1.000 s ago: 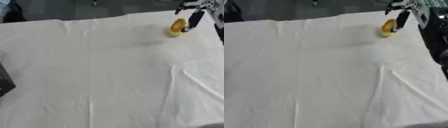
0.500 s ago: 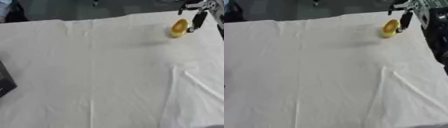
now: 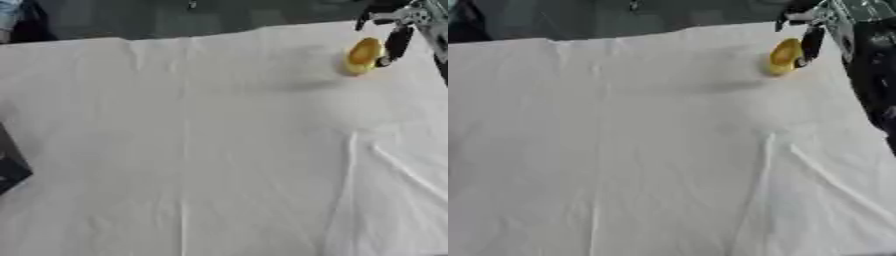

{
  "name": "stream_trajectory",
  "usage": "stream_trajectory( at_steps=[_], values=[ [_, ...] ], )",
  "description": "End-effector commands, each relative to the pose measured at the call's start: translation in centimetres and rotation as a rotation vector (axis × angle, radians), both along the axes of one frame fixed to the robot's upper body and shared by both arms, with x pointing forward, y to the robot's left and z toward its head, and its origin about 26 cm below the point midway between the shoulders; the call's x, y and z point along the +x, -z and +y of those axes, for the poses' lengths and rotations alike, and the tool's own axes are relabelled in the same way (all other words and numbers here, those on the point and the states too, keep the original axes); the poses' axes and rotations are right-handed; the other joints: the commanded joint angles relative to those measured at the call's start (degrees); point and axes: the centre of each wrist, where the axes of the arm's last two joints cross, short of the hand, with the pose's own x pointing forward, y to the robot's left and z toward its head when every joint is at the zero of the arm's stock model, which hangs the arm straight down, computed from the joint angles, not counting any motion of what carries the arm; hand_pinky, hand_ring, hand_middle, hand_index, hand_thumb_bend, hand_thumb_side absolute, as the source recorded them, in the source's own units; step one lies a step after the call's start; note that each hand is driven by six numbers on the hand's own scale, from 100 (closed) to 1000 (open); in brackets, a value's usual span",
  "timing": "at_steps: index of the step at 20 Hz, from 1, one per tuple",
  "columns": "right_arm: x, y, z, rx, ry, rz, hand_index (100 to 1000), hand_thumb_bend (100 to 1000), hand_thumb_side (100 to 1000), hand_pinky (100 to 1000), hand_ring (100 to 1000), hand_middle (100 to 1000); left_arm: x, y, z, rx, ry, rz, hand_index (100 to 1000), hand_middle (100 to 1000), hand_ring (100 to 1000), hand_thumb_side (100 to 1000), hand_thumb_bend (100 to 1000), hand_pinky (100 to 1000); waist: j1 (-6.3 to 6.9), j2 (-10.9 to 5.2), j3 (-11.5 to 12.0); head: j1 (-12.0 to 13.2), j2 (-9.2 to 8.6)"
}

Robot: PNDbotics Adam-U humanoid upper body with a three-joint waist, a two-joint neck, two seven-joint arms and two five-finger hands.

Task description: Pick up the objects with one hand, pass them to the other hand, and then place them into the box on the other side of the table.

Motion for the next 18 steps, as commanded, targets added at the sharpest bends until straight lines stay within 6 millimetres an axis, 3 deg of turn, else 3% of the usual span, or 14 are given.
stream_trajectory(
  at_steps=[1,18],
  values=[
    [-0.4,-1.5,-1.0,-0.029,0.019,-0.034,880,491,100,1000,954,929,-0.2,-1.7,0.7,0.021,-0.012,-0.044,744,764,760,443,724,794,-0.77,0.26,0.3,-0.3,-0.86],
    [-0.6,-1.3,-2.7,-0.103,0.149,-0.074,884,488,100,1000,953,934,-0.4,-1.4,1.1,-0.004,-0.024,-0.041,743,764,760,446,714,798,-0.18,2.03,0.6,-0.5,-1.53]
  ],
)
